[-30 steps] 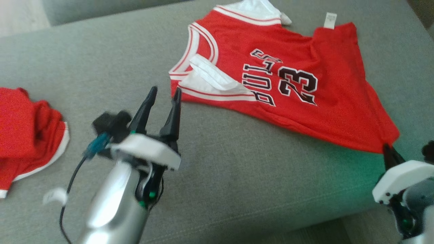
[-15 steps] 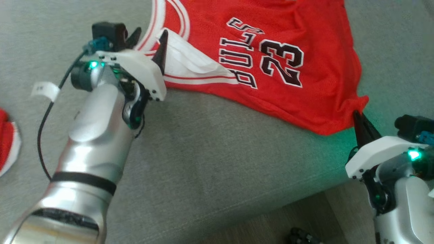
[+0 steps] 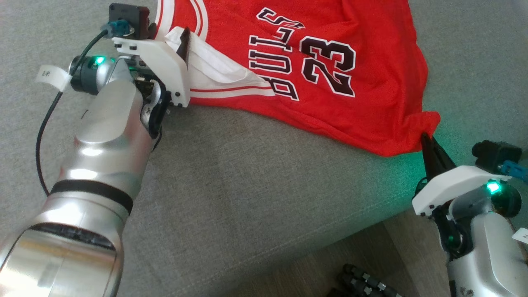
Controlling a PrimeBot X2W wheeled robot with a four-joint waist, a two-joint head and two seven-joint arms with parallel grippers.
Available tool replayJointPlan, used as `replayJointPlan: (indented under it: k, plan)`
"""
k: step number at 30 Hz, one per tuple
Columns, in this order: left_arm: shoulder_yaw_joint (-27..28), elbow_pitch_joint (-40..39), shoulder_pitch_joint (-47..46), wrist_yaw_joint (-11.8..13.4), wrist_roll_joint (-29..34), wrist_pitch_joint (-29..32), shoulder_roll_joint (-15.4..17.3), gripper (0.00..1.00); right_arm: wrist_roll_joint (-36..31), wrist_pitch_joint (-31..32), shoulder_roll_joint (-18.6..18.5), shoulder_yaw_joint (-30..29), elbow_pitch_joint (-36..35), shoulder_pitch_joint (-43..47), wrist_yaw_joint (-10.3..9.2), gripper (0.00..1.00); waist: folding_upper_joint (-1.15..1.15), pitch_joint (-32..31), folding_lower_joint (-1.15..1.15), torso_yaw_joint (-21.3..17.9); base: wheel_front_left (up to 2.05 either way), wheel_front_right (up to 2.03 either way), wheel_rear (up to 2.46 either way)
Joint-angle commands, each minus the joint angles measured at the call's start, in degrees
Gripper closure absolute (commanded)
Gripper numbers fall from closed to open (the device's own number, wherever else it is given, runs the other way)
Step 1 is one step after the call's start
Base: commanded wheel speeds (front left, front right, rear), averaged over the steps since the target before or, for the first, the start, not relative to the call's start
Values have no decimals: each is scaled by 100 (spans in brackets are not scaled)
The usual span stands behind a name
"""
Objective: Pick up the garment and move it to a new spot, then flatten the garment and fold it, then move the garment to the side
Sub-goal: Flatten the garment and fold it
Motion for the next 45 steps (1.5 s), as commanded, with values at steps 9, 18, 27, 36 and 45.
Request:
replayJointPlan:
  k: [9, 18, 27, 36, 45]
  plan:
    - [-83, 287, -421, -155, 3, -132, 66, 0, 32, -168, -51, 78, 10, -188, -4, 100, 0, 22, 0, -24, 0, 0, 0]
    - [-223, 487, -505, -259, -134, -210, 21, 100, 17, -190, -51, 82, 85, -236, -4, 100, 0, 6, 0, 5, 0, 0, 0]
    - [-325, 521, -532, -322, -322, -401, 11, 100, -12, -197, -51, 24, 123, -256, -4, 100, 0, -77, 0, 91, 0, 0, 0]
    - [-588, -34, -185, -444, -1014, -491, 9, 100, -191, -204, -51, -279, 16, -386, -4, 100, 0, -563, 0, 572, 0, 0, 0]
    - [-800, -427, 245, -471, -1602, -512, 10, 100, -299, -158, -81, -478, -174, -688, -4, 100, 0, -1143, 0, 1235, 0, 0, 0]
